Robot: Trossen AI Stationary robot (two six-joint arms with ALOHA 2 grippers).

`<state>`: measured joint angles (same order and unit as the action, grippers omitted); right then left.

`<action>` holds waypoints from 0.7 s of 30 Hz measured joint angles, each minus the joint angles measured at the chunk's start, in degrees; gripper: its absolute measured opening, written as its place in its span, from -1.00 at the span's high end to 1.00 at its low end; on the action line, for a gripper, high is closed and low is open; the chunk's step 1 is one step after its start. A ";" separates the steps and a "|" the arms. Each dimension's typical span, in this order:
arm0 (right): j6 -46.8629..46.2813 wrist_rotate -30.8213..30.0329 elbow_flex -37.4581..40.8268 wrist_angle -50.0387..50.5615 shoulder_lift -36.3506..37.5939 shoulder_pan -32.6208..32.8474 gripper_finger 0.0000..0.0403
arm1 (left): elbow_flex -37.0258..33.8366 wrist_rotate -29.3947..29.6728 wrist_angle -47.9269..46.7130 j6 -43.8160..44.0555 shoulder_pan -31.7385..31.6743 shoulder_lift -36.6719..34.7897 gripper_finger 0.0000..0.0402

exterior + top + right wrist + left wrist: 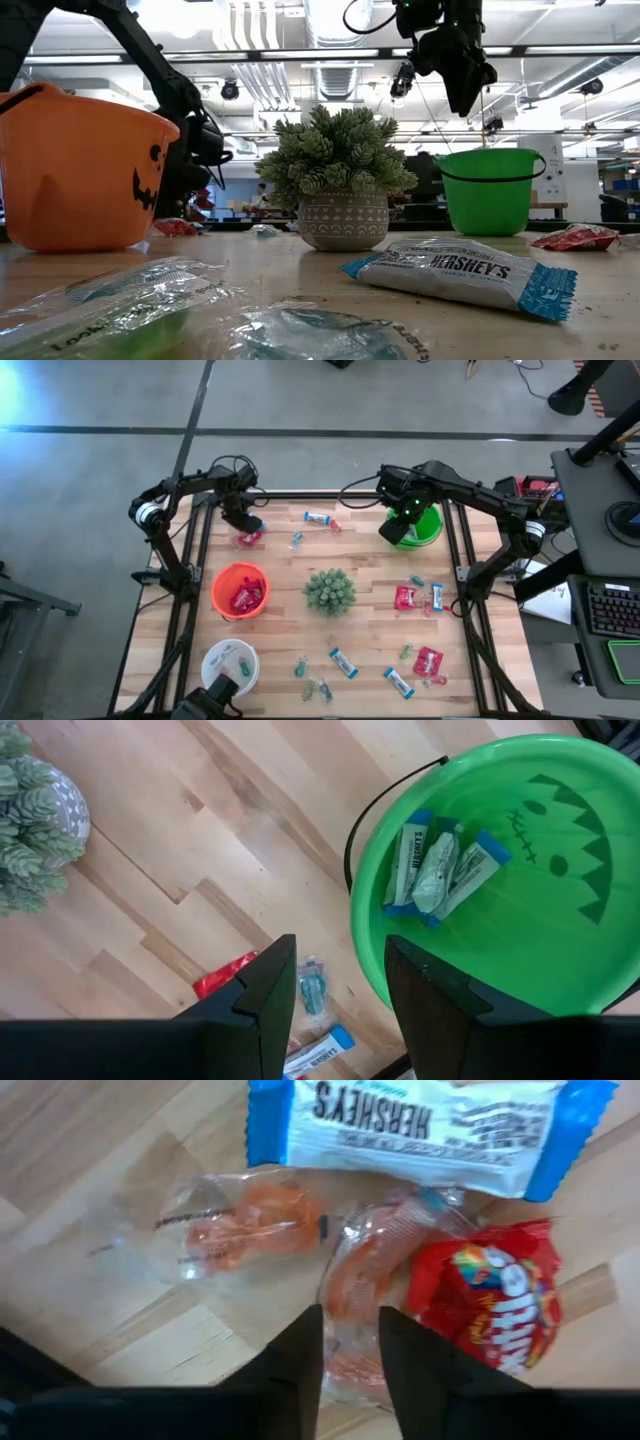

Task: Sort candy
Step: Put the orange gummy into the white bucket

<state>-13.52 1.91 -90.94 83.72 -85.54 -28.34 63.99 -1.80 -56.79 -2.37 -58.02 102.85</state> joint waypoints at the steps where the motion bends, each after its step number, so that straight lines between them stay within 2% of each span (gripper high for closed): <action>1: 0.00 0.00 0.00 0.01 0.00 0.00 0.28 | -0.19 0.22 0.04 0.00 0.00 0.00 0.67; 8: 0.00 0.00 0.00 0.04 0.07 0.00 0.28 | -1.54 0.29 1.10 -0.02 0.00 -0.02 0.97; 21: 0.11 -0.02 0.00 -0.02 0.07 0.00 0.28 | -1.88 -0.73 0.52 -1.38 0.00 -1.42 1.00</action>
<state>-13.41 1.89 -90.94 83.70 -85.47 -28.34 62.11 -2.52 -56.27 -3.75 -58.02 101.43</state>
